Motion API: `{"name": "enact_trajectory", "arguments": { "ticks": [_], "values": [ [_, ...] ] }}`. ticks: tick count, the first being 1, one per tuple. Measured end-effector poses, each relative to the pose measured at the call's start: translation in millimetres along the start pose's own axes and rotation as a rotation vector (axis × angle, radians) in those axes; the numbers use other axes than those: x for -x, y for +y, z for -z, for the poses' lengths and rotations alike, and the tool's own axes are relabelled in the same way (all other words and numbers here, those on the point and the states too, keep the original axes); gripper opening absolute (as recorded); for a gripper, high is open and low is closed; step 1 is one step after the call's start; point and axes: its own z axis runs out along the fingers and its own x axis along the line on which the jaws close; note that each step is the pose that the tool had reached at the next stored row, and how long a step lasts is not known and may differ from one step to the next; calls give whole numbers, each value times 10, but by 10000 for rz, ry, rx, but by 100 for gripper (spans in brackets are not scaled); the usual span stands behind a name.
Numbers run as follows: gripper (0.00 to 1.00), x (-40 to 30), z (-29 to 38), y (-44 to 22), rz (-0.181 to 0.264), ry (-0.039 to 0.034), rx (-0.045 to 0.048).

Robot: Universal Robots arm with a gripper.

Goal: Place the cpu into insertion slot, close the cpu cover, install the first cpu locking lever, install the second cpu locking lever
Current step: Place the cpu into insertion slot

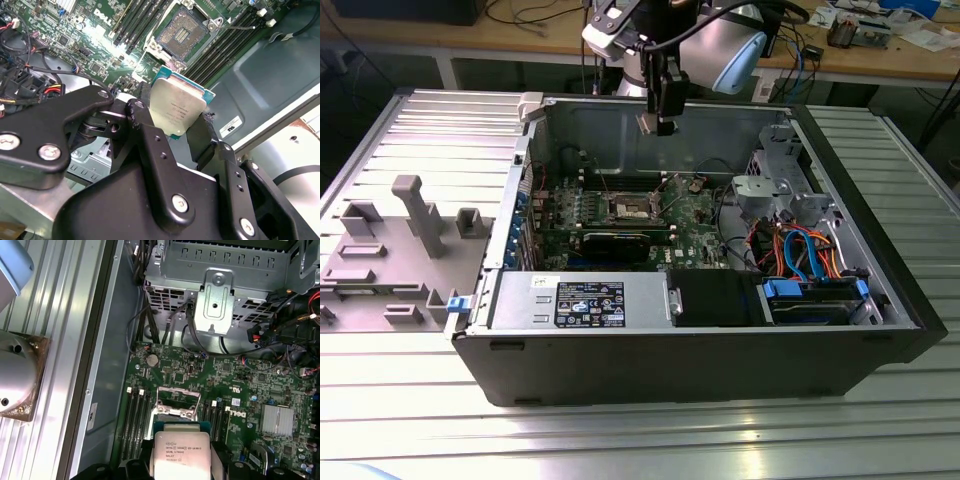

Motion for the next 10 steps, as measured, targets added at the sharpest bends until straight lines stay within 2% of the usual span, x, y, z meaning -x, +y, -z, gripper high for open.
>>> {"name": "enact_trajectory", "arguments": {
  "ticks": [10],
  "values": [
    [53,0,-15,-1,-158,-14,3]
  ]
}}
